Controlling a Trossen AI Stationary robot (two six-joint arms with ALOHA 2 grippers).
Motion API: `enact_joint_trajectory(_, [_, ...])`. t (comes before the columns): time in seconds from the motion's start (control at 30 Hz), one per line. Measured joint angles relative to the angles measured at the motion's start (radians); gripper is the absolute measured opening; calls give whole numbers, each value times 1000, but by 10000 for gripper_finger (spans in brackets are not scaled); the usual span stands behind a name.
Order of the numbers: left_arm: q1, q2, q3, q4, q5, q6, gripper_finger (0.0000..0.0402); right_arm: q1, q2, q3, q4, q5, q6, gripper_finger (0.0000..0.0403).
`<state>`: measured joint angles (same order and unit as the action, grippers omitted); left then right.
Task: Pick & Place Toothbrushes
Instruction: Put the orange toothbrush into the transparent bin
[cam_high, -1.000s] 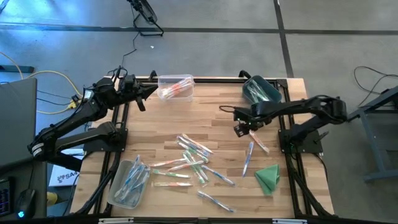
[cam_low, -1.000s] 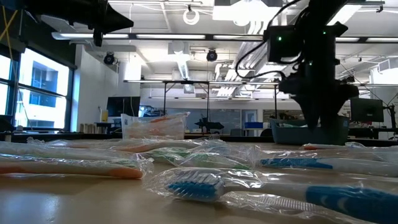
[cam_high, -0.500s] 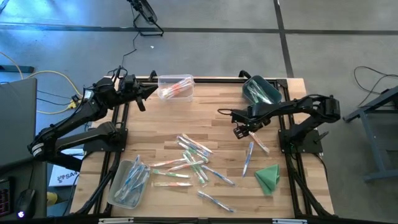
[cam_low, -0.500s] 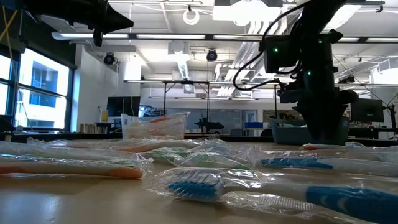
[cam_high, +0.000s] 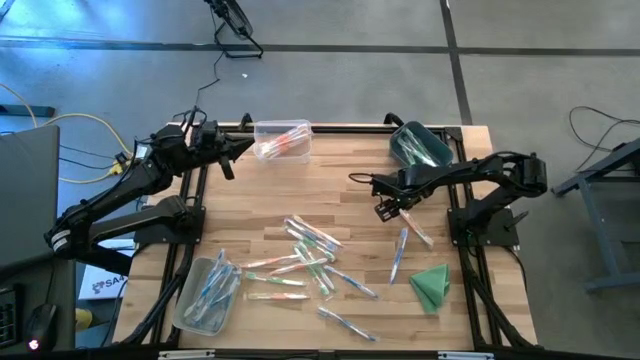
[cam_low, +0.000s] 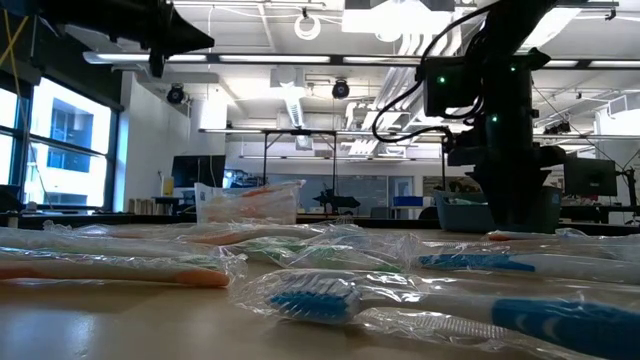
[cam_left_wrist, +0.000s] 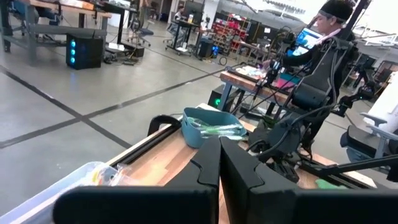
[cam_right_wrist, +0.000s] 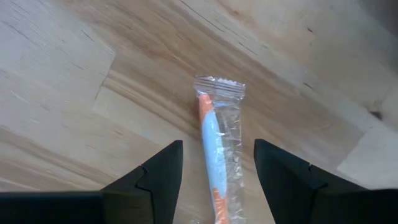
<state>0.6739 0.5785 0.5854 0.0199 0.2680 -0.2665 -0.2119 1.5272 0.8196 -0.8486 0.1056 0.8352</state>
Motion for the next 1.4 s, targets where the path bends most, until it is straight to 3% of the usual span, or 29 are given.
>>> enact_joint_trajectory(0.7, [0, 3, 1, -23, -27, 0, 0, -1, 129, 4, 57, -28, -173, 183])
enact_joint_trajectory(1.27, [0, 3, 1, -23, -27, 0, 0, -17, 132, 2, 80, -75, -193, 24])
enact_joint_trajectory(1.4, [0, 3, 1, -23, -27, 0, 0, -18, 131, 2, 82, -81, -196, 16])
